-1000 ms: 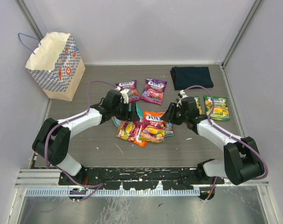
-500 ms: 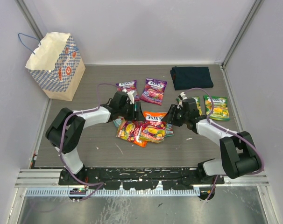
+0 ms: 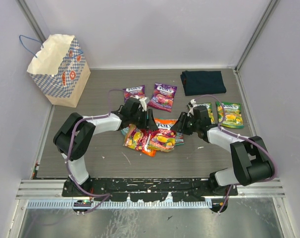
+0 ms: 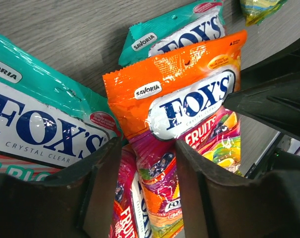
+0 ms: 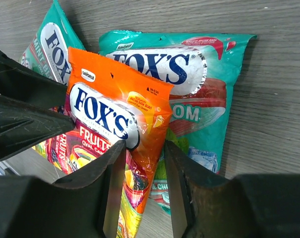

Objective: Take the snacks out of the paper bag
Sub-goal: Pick up the snack from the center of the board, then place the snack at the center of the board, then adjust the snack at the center of the board.

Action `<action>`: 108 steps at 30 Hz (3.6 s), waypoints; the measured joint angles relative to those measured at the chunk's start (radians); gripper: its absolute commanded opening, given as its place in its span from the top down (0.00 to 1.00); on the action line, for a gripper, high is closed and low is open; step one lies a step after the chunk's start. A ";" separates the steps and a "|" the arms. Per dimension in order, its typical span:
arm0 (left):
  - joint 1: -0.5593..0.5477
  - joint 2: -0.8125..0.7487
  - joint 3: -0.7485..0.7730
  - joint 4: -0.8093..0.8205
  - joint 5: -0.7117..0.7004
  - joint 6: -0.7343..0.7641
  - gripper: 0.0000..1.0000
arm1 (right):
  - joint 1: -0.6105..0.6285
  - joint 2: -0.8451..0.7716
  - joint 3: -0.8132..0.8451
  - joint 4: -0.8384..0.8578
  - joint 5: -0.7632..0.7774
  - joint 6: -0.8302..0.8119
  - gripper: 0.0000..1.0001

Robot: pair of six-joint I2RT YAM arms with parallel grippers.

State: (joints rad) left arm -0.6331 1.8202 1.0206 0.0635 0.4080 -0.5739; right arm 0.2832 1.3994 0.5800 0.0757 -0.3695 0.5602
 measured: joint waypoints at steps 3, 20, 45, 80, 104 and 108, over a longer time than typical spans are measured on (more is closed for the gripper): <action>0.000 0.001 -0.001 0.013 0.007 -0.020 0.68 | -0.003 0.002 -0.008 0.015 -0.013 0.002 0.64; -0.001 -0.064 -0.064 0.084 0.031 -0.073 1.00 | -0.004 -0.050 -0.024 0.026 -0.044 0.000 0.88; 0.267 -0.658 -0.152 -0.399 -0.392 0.135 1.00 | 0.385 0.379 0.598 0.027 0.010 0.068 0.92; 0.563 -0.427 -0.108 -0.405 -0.639 0.269 0.02 | 0.226 0.179 0.704 0.026 -0.098 0.040 0.00; 0.542 0.073 0.255 -0.492 -0.605 0.354 0.02 | 0.232 -0.198 0.196 -0.184 -0.039 -0.127 0.00; 0.543 0.137 0.357 -0.567 -0.591 0.440 0.01 | 0.232 -0.194 0.196 -0.205 -0.042 -0.137 0.00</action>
State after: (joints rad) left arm -0.0898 1.9568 1.3781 -0.5034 -0.1833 -0.1341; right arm 0.5148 1.2053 0.7761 -0.1295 -0.4110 0.4229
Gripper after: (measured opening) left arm 0.983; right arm 0.999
